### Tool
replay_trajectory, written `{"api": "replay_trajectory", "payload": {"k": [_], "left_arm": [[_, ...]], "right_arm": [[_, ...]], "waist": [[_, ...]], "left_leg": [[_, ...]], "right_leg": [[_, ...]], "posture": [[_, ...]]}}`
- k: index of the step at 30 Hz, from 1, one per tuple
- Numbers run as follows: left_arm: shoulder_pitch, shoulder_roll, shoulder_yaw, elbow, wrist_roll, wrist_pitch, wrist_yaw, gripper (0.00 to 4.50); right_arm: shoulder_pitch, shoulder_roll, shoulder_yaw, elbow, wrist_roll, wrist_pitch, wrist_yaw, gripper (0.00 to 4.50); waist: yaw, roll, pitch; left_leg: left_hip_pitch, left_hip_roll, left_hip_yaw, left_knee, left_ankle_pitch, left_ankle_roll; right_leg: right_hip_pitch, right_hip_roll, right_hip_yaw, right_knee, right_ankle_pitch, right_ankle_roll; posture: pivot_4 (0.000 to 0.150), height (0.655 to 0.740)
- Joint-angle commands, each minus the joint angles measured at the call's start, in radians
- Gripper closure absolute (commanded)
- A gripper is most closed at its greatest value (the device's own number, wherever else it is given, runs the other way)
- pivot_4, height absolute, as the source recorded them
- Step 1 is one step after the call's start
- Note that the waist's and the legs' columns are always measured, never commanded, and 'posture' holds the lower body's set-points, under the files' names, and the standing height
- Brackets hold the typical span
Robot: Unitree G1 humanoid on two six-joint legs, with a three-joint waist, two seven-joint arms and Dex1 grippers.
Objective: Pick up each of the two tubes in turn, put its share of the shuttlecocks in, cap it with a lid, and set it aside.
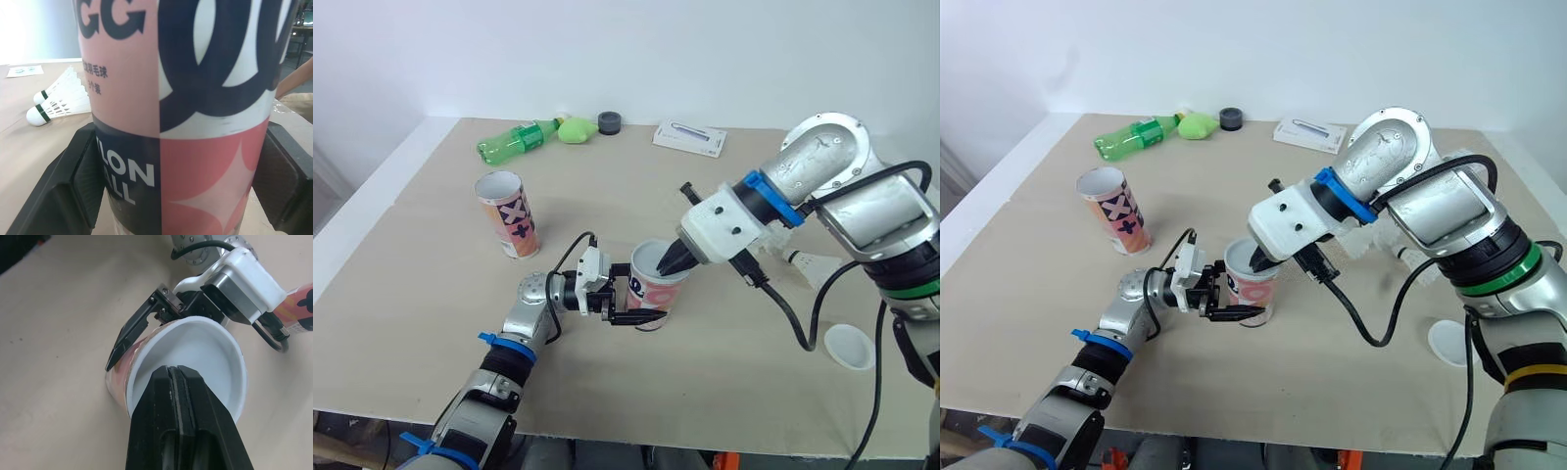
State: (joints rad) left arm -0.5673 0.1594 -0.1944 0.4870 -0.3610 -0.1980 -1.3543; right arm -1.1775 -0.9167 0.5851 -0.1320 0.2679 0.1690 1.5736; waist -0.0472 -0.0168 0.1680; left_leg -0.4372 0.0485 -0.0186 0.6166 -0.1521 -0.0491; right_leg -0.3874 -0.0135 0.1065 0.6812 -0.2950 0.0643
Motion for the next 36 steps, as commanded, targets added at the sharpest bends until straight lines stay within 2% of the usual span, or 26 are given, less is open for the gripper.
{"api": "replay_trajectory", "payload": {"k": [1, 9, 14, 20, 23, 28, 31, 36], "left_arm": [[0.018, 0.018, -0.012, 0.021, 0.039, 0.011, 0.004, 0.77], [0.020, 0.019, -0.011, 0.023, 0.038, 0.012, 0.006, 0.77], [0.012, 0.016, 0.001, 0.028, 0.027, 0.029, 0.016, 0.77], [0.008, 0.016, 0.005, 0.031, 0.028, 0.031, 0.016, 0.77], [0.009, 0.017, 0.005, 0.031, 0.029, 0.031, 0.014, 0.77], [0.003, 0.014, 0.008, 0.034, 0.028, 0.031, 0.008, 0.77], [-0.006, 0.009, 0.010, 0.035, 0.026, 0.038, 0.009, 0.77], [-0.023, 0.012, 0.015, 0.032, 0.024, 0.046, 0.005, 0.77]], "right_arm": [[0.026, 0.001, 0.049, 0.006, -0.039, 0.000, 0.041, 4.47], [0.044, -0.001, 0.060, -0.009, -0.054, -0.010, 0.041, 4.47], [0.067, 0.015, 0.069, 0.001, -0.128, -0.049, 0.041, 4.47], [0.086, 0.047, 0.046, 0.002, -0.162, -0.051, 0.041, 4.47], [0.068, 0.078, -0.019, 0.005, -0.085, 0.034, 0.041, 4.47], [0.025, 0.088, -0.208, 0.037, 0.127, 0.217, 0.038, 4.47], [0.030, 0.049, -0.299, 0.051, 0.184, 0.285, 0.017, 4.47], [0.141, -0.060, -0.449, 0.020, 0.209, 0.344, -0.044, 4.47]], "waist": [[0.000, -0.001, 0.000], [0.000, -0.001, -0.001], [0.000, -0.002, -0.002], [-0.001, -0.010, -0.009], [-0.003, -0.011, -0.010], [-0.002, -0.010, -0.009], [0.002, -0.010, -0.008], [0.004, -0.011, -0.008]], "left_leg": [[0.000, 0.000, 0.000, 0.000, 0.000, 0.000], [0.000, 0.000, 0.000, 0.000, 0.000, 0.000], [0.001, 0.000, 0.000, 0.000, 0.000, 0.000], [0.012, 0.001, 0.001, -0.001, -0.001, -0.002], [0.013, 0.002, 0.002, -0.001, -0.002, -0.003], [0.011, 0.002, 0.004, -0.002, -0.002, -0.002], [-0.002, 0.001, 0.002, -0.001, -0.001, -0.002], [-0.004, -0.001, 0.000, -0.002, -0.001, -0.002]], "right_leg": [[0.000, 0.000, 0.000, 0.000, 0.000, 0.000], [0.001, 0.000, 0.000, 0.000, 0.000, 0.000], [0.002, 0.000, 0.000, 0.000, 0.000, 0.000], [0.008, -0.001, 0.000, 0.000, -0.001, -0.003], [0.009, -0.001, 0.000, 0.000, -0.001, -0.004], [0.005, -0.003, 0.000, 0.000, 0.000, -0.006], [-0.003, -0.001, 0.000, 0.000, 0.006, -0.005], [-0.003, -0.001, 0.000, -0.001, 0.003, -0.003]], "posture": [[0.150, 0.7294], [0.150, 0.7294], [0.150, 0.7294], [0.150, 0.7294], [0.150, 0.7294], [0.150, 0.7294], [0.150, 0.7294], [0.150, 0.7294]]}}
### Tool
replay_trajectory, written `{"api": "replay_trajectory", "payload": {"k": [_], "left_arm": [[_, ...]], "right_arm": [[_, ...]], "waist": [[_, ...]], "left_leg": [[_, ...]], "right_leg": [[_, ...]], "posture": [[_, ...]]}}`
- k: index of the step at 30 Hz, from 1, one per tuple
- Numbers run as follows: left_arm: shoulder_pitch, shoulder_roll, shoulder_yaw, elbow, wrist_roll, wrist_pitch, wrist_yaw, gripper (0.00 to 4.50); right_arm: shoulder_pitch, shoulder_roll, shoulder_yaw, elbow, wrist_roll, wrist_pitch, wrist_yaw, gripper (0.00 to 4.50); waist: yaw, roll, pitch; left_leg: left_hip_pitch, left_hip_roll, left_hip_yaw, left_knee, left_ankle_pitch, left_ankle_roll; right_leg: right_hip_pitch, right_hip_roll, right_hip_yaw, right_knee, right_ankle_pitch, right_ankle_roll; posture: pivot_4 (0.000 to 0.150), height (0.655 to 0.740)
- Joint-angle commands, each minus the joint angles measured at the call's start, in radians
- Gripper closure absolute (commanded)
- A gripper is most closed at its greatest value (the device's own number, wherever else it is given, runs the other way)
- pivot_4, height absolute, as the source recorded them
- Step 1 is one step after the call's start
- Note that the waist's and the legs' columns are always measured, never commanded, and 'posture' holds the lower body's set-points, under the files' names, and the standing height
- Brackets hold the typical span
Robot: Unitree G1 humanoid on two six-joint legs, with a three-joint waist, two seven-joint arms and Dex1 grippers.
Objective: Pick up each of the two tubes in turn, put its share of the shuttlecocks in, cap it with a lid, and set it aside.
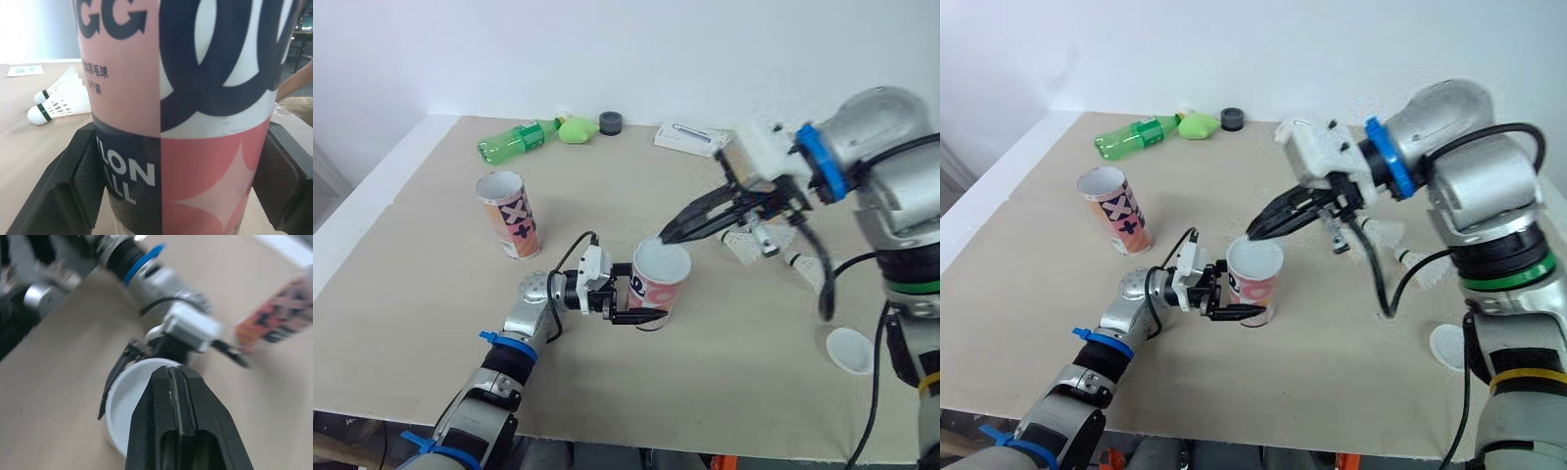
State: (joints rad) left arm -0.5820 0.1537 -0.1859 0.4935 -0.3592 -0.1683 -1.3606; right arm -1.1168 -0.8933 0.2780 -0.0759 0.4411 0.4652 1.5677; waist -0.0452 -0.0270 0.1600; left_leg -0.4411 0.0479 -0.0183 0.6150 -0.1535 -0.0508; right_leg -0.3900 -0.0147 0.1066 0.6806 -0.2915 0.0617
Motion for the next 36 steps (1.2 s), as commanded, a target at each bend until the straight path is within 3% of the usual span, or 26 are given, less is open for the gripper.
{"api": "replay_trajectory", "payload": {"k": [1, 2, 8, 9, 11, 16, 20, 26, 29, 36], "left_arm": [[-0.011, 0.020, 0.008, 0.027, 0.024, 0.014, 0.010, 0.77], [-0.013, 0.023, 0.009, 0.029, 0.023, 0.018, 0.007, 0.11], [-0.024, 0.043, 0.014, 0.034, 0.018, 0.007, -0.030, 0.03], [-0.026, 0.048, 0.014, 0.031, 0.020, 0.004, -0.037, 0.00], [-0.027, 0.054, 0.015, 0.027, 0.025, -0.008, -0.042, 0.00], [-0.002, 0.099, 0.009, -0.059, -0.005, 0.055, -0.092, 0.00], [0.029, 0.154, 0.007, -0.143, -0.007, 0.088, -0.114, 0.00], [0.074, 0.288, 0.063, -0.237, -0.013, 0.117, -0.100, 0.00], [0.107, 0.346, 0.106, -0.298, -0.019, 0.118, -0.075, 0.00], [0.226, 0.505, 0.246, -0.605, -0.169, 0.287, -0.020, 0.00]], "right_arm": [[0.107, -0.100, -0.167, -0.050, 0.041, 0.061, -0.051, 4.47], [0.142, -0.115, -0.193, -0.068, 0.048, 0.076, -0.070, 4.50], [0.378, -0.173, -0.334, -0.194, 0.090, 0.150, -0.166, 4.50], [0.411, -0.175, -0.356, -0.213, 0.103, 0.167, -0.183, 4.00], [0.466, -0.178, -0.385, -0.243, 0.120, 0.183, -0.206, 3.48], [0.653, -0.167, -0.453, -0.337, 0.167, 0.221, -0.265, 1.14], [0.778, -0.161, -0.469, -0.391, 0.182, 0.235, -0.306, 0.13], [0.883, -0.059, -0.400, -0.427, 0.137, 0.200, -0.431, 0.13], [0.925, -0.001, -0.333, -0.432, 0.093, 0.166, -0.483, 0.13], [0.958, 0.119, -0.191, -0.388, -0.033, 0.078, -0.594, 0.13]], "waist": [[0.004, -0.002, 0.001], [0.003, -0.002, 0.001], [-0.003, 0.005, 0.008], [-0.002, 0.007, 0.010], [-0.001, 0.007, 0.010], [0.000, 0.007, 0.012], [-0.001, 0.006, 0.013], [-0.002, 0.006, 0.017], [-0.003, -0.001, 0.019], [-0.002, 0.000, 0.022]], "left_leg": [[0.000, 0.000, -0.001, 0.000, 0.000, 0.000], [-0.001, 0.000, -0.002, 0.000, 0.000, 0.000], [-0.001, 0.000, -0.001, -0.002, 0.000, 0.000], [-0.001, 0.000, -0.001, -0.003, 0.000, 0.000], [-0.002, 0.000, -0.001, -0.004, 0.000, 0.000], [-0.002, -0.001, -0.002, -0.006, -0.001, 0.000], [-0.002, -0.001, -0.002, -0.006, 0.000, 0.000], [-0.001, 0.000, -0.003, -0.005, 0.000, 0.000], [-0.001, 0.001, -0.003, -0.005, 0.000, 0.000], [-0.002, 0.002, -0.003, -0.005, 0.000, 0.000]], "right_leg": [[0.000, 0.000, -0.001, 0.000, -0.002, 0.002], [0.000, 0.000, -0.002, 0.000, -0.004, 0.005], [-0.002, 0.001, 0.001, 0.000, -0.004, 0.005], [-0.002, 0.001, 0.001, 0.000, -0.004, 0.005], [-0.002, 0.001, 0.001, 0.000, -0.004, 0.005], [-0.002, 0.001, 0.000, 0.000, -0.005, 0.004], [-0.002, 0.001, 0.000, 0.000, -0.007, 0.006], [-0.001, 0.002, -0.001, 0.000, -0.005, 0.006], [0.000, 0.003, -0.001, 0.000, -0.005, 0.005], [-0.001, 0.003, -0.001, 0.000, -0.006, 0.004]], "posture": [[0.150, 0.7294], [0.150, 0.7294], [0.150, 0.7294], [0.150, 0.7294], [0.150, 0.7294], [0.150, 0.7294], [0.150, 0.7294], [0.150, 0.7294], [0.150, 0.7294], [0.150, 0.7294]]}}
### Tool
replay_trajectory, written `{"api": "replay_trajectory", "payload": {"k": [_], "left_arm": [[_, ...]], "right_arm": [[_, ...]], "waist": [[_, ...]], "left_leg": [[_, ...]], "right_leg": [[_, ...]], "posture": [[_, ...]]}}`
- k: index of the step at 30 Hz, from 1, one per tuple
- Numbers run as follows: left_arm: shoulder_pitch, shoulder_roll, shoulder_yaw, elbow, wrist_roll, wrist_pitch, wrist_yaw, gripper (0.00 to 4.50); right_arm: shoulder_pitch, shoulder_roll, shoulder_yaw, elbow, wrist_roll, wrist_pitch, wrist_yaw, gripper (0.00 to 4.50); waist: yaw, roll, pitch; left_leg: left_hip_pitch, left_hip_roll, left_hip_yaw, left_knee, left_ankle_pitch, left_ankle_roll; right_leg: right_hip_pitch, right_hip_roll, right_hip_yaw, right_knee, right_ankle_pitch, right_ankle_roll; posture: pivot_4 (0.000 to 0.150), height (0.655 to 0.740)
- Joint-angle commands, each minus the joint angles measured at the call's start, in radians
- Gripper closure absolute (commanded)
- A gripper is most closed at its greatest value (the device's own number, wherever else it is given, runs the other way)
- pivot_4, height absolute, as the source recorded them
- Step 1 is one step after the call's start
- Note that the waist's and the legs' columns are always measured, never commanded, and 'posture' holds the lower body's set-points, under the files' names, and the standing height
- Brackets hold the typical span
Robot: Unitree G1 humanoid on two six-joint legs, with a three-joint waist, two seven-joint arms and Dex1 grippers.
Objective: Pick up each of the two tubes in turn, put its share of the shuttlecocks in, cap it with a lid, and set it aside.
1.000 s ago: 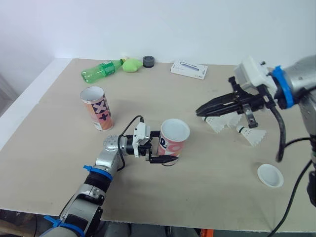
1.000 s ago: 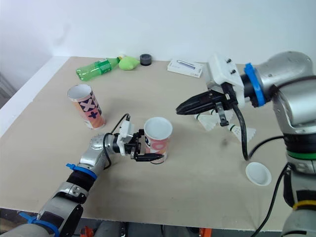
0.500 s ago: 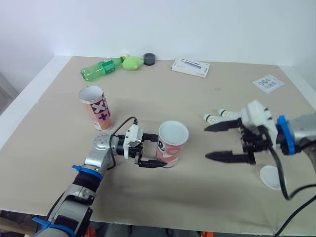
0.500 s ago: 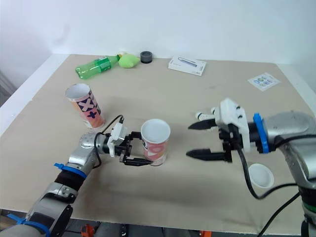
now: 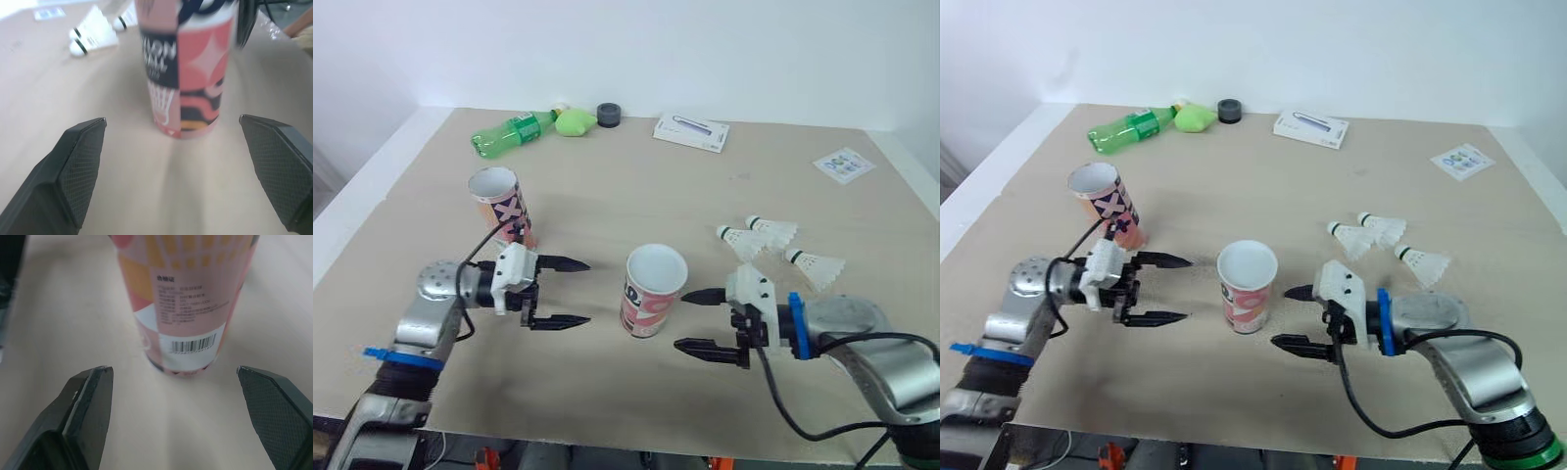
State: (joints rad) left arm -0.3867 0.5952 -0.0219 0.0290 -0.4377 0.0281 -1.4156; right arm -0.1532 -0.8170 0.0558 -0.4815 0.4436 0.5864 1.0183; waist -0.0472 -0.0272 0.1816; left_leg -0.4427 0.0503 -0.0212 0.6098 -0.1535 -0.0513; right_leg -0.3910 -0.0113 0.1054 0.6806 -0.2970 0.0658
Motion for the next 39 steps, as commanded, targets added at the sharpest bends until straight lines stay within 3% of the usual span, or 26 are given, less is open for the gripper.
{"api": "replay_trajectory", "payload": {"k": [1, 5, 11, 36, 37, 39], "left_arm": [[0.050, 0.092, 0.106, -0.182, -0.124, 0.141, 0.046, 0.00], [0.123, 0.186, 0.153, -0.295, -0.190, 0.238, 0.054, 0.00], [0.169, 0.225, 0.190, -0.342, -0.227, 0.297, 0.080, 0.00], [0.155, 0.160, 0.155, -0.293, -0.201, 0.285, 0.157, 0.00], [0.153, 0.158, 0.153, -0.290, -0.199, 0.283, 0.157, 0.00], [0.148, 0.154, 0.146, -0.287, -0.198, 0.282, 0.157, 0.00]], "right_arm": [[-0.015, 0.066, 0.038, 0.034, -0.041, -0.050, -0.059, 0.13], [-0.051, 0.118, 0.057, 0.064, -0.042, -0.062, -0.069, 0.13], [-0.111, 0.163, 0.095, 0.104, -0.055, -0.082, -0.062, 0.13], [-0.172, 0.270, 0.120, 0.153, -0.033, -0.106, -0.061, 0.13], [-0.170, 0.272, 0.116, 0.156, -0.032, -0.106, -0.064, 0.67], [-0.171, 0.272, 0.104, 0.155, -0.026, -0.101, -0.068, 0.91]], "waist": [[0.000, -0.001, 0.000], [-0.002, -0.001, 0.000], [0.000, -0.002, 0.001], [0.000, -0.002, 0.001], [0.000, -0.002, 0.001], [0.000, -0.002, 0.001]], "left_leg": [[0.000, 0.000, 0.000, 0.000, 0.000, 0.000], [0.001, 0.002, 0.001, 0.000, 0.000, 0.000], [0.002, 0.002, 0.001, 0.000, 0.000, 0.000], [0.002, 0.003, 0.001, 0.000, 0.000, 0.000], [0.002, 0.003, 0.001, 0.000, 0.000, 0.000], [0.002, 0.002, 0.001, 0.000, 0.000, 0.000]], "right_leg": [[0.000, 0.000, 0.000, 0.000, 0.000, 0.000], [0.000, 0.001, 0.000, 0.000, 0.001, -0.001], [0.001, 0.001, 0.000, 0.001, 0.001, -0.002], [0.000, 0.002, 0.000, 0.001, 0.001, -0.003], [0.000, 0.002, 0.000, 0.001, 0.001, -0.003], [0.000, 0.002, 0.000, 0.001, 0.001, -0.003]], "posture": [[0.150, 0.7294], [0.150, 0.7294], [0.150, 0.7294], [0.150, 0.7294], [0.150, 0.7294], [0.150, 0.7294]]}}
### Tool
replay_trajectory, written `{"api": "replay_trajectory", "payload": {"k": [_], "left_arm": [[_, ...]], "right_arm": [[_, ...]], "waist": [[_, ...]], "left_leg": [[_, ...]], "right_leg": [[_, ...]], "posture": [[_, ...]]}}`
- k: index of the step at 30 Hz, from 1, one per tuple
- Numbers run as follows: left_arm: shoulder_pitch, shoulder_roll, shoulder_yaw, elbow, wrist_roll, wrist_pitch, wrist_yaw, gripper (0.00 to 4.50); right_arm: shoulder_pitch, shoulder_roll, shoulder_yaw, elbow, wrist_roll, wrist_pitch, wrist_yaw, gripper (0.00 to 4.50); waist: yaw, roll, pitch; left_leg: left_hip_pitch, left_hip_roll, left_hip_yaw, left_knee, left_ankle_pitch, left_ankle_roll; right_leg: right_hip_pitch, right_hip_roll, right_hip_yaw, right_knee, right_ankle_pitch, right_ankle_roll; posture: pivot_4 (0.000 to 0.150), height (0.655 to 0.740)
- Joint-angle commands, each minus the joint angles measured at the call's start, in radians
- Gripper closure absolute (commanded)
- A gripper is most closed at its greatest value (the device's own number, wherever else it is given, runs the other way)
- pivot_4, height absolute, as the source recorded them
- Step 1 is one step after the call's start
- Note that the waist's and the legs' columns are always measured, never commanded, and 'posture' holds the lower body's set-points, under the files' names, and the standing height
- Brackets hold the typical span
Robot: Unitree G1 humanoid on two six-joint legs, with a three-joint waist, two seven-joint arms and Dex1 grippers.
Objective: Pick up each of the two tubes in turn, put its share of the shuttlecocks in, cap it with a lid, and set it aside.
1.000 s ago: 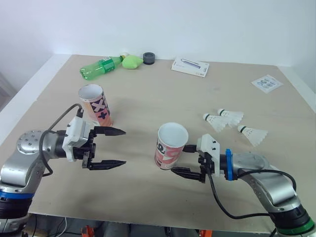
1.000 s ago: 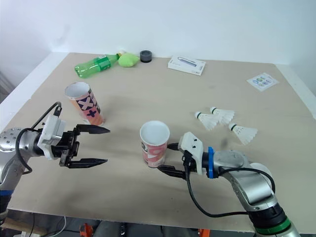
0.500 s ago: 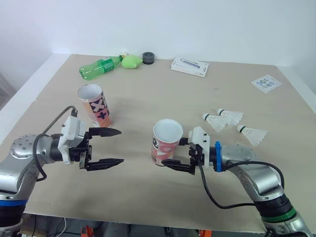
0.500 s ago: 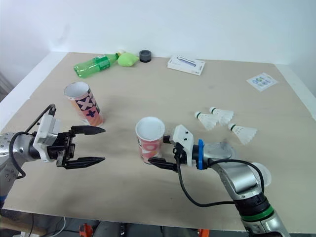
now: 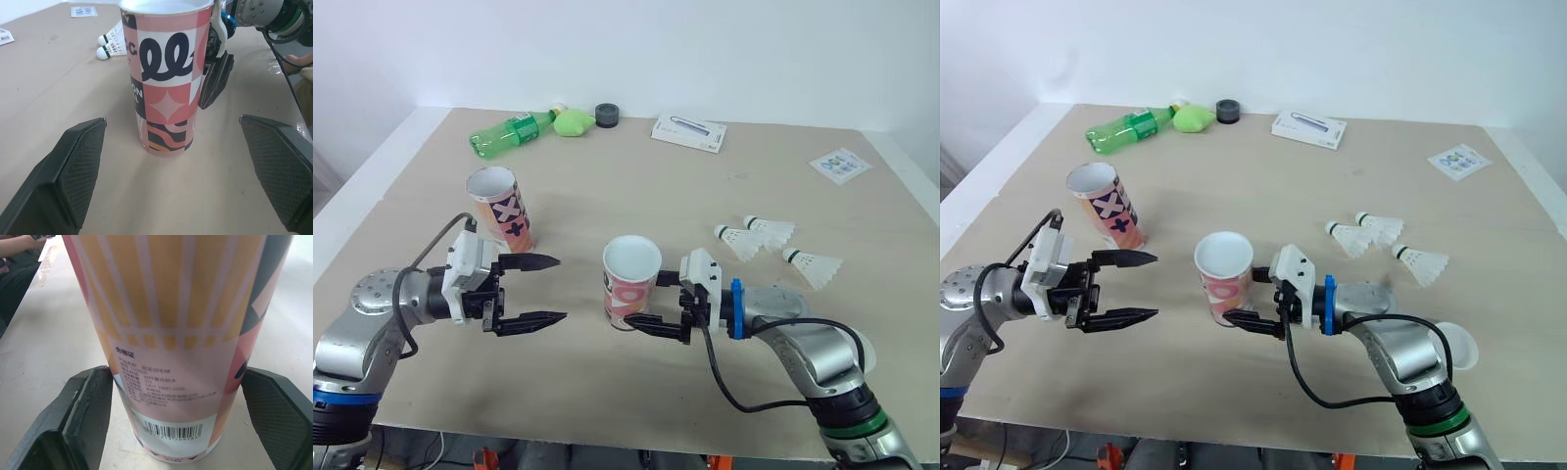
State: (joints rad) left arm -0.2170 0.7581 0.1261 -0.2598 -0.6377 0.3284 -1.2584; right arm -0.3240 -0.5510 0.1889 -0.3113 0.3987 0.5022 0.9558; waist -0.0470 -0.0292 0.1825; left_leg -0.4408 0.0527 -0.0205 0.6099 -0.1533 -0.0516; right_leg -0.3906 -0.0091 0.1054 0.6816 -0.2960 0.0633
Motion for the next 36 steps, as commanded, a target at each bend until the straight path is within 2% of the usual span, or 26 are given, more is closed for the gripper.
{"api": "replay_trajectory", "payload": {"k": [1, 11, 17, 21, 25, 28, 36], "left_arm": [[-0.024, -0.010, -0.004, 0.003, 0.001, -0.018, 0.000, 0.00], [-0.053, -0.038, -0.049, 0.028, 0.018, -0.029, -0.017, 0.00], [-0.120, -0.086, -0.097, 0.037, 0.024, 0.003, 0.020, 0.00], [-0.152, -0.119, -0.129, 0.047, 0.047, -0.002, 0.042, 0.00], [-0.178, -0.149, -0.173, 0.073, 0.080, -0.027, 0.037, 0.00], [-0.219, -0.183, -0.214, 0.124, 0.127, -0.056, 0.036, 0.00], [-0.319, -0.261, -0.259, 0.254, 0.227, -0.132, 0.066, 0.00]], "right_arm": [[-0.001, 0.004, -0.031, -0.016, 0.018, -0.013, -0.009, 0.91], [0.010, -0.035, -0.122, -0.050, 0.074, 0.019, -0.017, 0.91], [0.036, -0.095, -0.359, -0.144, 0.216, 0.094, -0.077, 0.91], [0.060, -0.128, -0.500, -0.150, 0.252, 0.109, -0.146, 0.91], [0.059, -0.165, -0.643, -0.095, 0.220, 0.109, -0.257, 0.91], [0.014, -0.228, -0.774, 0.052, 0.137, 0.142, -0.426, 0.91], [-0.046, -0.287, -0.899, 0.298, 0.040, 0.170, -0.643, 0.91]], "waist": [[0.000, 0.000, 0.000], [0.000, 0.000, 0.000], [0.004, 0.000, 0.000], [0.004, 0.000, 0.000], [0.000, 0.000, 0.000], [0.002, 0.000, 0.000], [0.001, 0.001, -0.001]], "left_leg": [[0.000, 0.000, 0.000, 0.000, 0.000, 0.000], [0.000, 0.000, 0.000, 0.000, 0.000, 0.000], [0.000, 0.000, 0.000, 0.001, 0.000, 0.000], [-0.001, -0.001, -0.001, 0.001, 0.000, 0.000], [0.000, -0.001, 0.000, 0.001, 0.000, 0.000], [0.000, -0.001, 0.000, 0.002, 0.000, 0.000], [-0.001, -0.002, 0.001, 0.006, 0.000, 0.001]], "right_leg": [[0.000, 0.000, 0.000, 0.000, 0.000, 0.000], [0.000, 0.000, 0.000, 0.000, 0.000, 0.000], [0.001, 0.000, 0.000, 0.000, 0.000, 0.001], [0.001, 0.000, 0.000, 0.000, 0.000, 0.001], [0.001, 0.000, 0.001, 0.001, 0.001, 0.001], [0.001, 0.000, 0.001, 0.001, 0.002, 0.001], [0.002, 0.000, 0.003, 0.001, 0.007, -0.003]], "posture": [[0.150, 0.7294], [0.150, 0.7294], [0.150, 0.7294], [0.150, 0.7294], [0.150, 0.7294], [0.150, 0.7294], [0.150, 0.7294]]}}
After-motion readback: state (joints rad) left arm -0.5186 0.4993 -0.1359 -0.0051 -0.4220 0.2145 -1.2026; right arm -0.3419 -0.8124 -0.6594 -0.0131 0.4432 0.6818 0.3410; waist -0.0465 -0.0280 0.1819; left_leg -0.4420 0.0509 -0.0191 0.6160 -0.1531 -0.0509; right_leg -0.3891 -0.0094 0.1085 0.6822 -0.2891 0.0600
